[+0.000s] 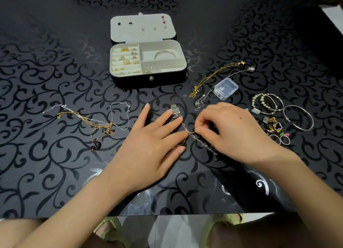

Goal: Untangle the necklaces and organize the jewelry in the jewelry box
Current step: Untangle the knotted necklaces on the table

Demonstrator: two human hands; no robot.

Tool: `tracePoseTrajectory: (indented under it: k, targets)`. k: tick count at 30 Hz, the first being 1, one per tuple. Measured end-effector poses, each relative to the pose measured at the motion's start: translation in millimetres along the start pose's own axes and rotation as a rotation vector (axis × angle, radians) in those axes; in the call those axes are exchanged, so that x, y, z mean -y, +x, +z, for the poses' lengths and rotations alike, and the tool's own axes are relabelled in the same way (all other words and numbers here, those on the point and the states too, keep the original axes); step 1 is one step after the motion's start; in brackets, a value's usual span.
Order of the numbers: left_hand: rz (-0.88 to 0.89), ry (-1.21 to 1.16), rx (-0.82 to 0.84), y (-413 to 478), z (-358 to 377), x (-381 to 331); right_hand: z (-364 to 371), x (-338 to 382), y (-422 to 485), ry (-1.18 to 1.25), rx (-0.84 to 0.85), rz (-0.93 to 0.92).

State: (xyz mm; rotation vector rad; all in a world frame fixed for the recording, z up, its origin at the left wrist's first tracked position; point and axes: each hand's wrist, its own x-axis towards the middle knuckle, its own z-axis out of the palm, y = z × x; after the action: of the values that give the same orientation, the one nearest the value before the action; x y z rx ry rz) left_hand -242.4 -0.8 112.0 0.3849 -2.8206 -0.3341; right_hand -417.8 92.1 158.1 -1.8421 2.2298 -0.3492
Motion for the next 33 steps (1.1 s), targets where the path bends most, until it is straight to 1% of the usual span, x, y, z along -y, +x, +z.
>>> tracePoseTrajectory:
  k: [5, 8, 11, 19, 24, 28, 33]
  targets:
    - [0.020, 0.012, 0.000, -0.6, -0.2, 0.2, 5.5, 4.0, 9.8, -0.096, -0.069, -0.141]
    - [0.034, 0.024, -0.005, -0.5, -0.9, 0.7, 8.7, 2.8, 12.7, -0.120, -0.058, -0.214]
    - [0.047, 0.053, -0.006, -0.3, -1.4, 1.2, 8.8, 2.4, 15.3, -0.127, -0.016, -0.233]
    - [0.078, 0.096, -0.035, 1.0, -2.7, 0.9, 6.0, 1.3, 20.1, -0.114, 0.116, -0.212]
    - [0.071, 0.083, -0.053, 1.5, -2.7, 1.1, 5.6, 4.5, 20.8, -0.005, 0.176, -0.093]
    - [0.065, 0.087, -0.048, 1.7, -1.5, 2.3, 4.0, 5.8, 19.7, 0.051, 0.193, -0.022]
    - [0.043, 0.090, -0.065, 1.1, -1.6, 2.2, 3.7, 6.3, 18.2, 0.068, 0.194, 0.000]
